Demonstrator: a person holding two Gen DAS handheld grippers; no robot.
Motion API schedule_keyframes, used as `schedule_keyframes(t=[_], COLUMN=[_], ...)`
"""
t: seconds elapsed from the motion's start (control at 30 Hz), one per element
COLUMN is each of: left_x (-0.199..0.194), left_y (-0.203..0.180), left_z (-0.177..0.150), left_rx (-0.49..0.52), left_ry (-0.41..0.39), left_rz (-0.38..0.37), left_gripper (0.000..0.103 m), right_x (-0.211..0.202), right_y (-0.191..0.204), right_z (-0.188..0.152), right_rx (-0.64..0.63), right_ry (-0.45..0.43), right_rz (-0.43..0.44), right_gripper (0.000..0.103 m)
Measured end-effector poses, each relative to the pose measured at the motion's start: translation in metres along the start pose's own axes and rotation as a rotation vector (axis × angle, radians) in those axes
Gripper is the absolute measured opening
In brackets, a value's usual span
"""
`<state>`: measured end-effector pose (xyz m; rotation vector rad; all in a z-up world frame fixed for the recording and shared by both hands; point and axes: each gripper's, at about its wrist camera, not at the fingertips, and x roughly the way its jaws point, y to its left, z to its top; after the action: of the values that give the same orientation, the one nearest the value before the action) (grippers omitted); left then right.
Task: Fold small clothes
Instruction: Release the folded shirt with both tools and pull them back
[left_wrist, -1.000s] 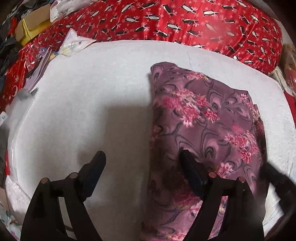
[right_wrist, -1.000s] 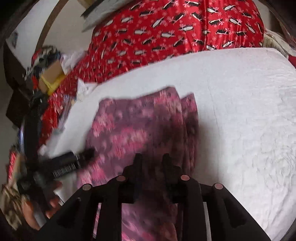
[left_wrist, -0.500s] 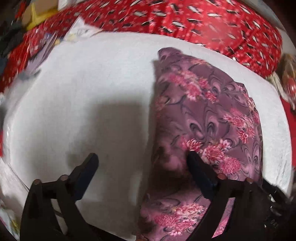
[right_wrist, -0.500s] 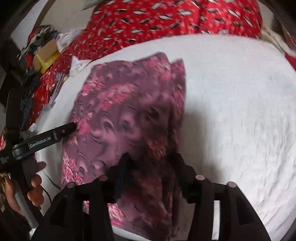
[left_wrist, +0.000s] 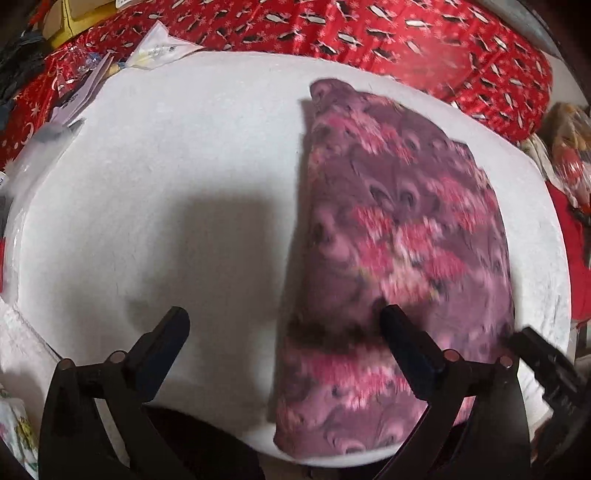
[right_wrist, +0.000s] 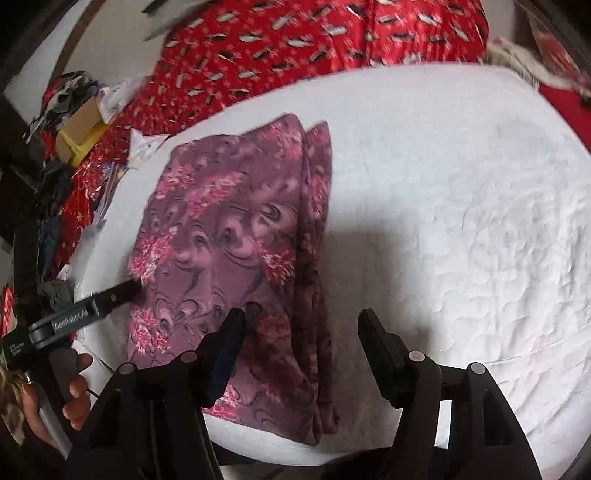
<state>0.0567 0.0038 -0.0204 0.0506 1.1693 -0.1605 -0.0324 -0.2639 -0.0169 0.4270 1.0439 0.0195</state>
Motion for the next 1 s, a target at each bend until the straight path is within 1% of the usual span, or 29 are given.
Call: schedule_keyframes(t=[0.07,0.1,0.13,0.23,0.37,0.47,0.53,0.73,0.8,0.9,1.0], left_x=[0.013,0.021,0.028,0.027,0.026,0.024,0.022,0.011,0.004,-0.011,-0.027], left_y=[-0.003,-0.005,-0.005,0.0,-0.002,-0.005,-0.007,-0.014,-0.016,-0.02,-0.024], left_z=[-0.01,-0.015,-0.02,-0.025,-0.026,-0.027,-0.028,-0.031,-0.034,-0.04,-0.046], left_rx=[0.031,0.045,0.053,0.028,0.049,0.055,0.063,0.083,0.096,0.114,0.128], left_ry=[0.063,0.092,0.114,0.104,0.1,0.098,0.101,0.106,0.099,0.082,0.047], left_rz=[-0.011,-0.005,0.0,-0.018,-0.003,0.009,0.013,0.035,0.037,0.032,0.014], left_gripper=[0.103,0.103,0.103,0.103,0.103,0.103,0.103,0.103,0.103,0.103,0.103], right_x=[0.008,0.015,0.022,0.019,0.006,0.014,0.022,0.004,-0.007,-0.028,-0.05], right_y=[0.0,-0.001,-0.004,-0.007,0.001,0.001,-0.001,0.007,0.007,0.005,0.005], right_z=[-0.003,-0.006,-0.008,-0.006,-0.006,-0.01,-0.013,-0.012,-0.011,-0.007,-0.009], right_rx=[-0.016,-0.02,-0.013,0.021,-0.025,-0.074,-0.086,-0.133,-0.133,-0.13,-0.142], right_ry=[0.033,0.061,0.084,0.079,0.063,0.103,0.149,0.128,0.116,0.089,0.046], right_rz=[-0.028,-0.035,-0.025,-0.018,-0.022,-0.078,-0.084,-0.144,-0.142,-0.132,-0.151], right_gripper=[0.065,0.065,0.065,0.066,0.066,0.07,0.07,0.071,0.072,0.073,0.073])
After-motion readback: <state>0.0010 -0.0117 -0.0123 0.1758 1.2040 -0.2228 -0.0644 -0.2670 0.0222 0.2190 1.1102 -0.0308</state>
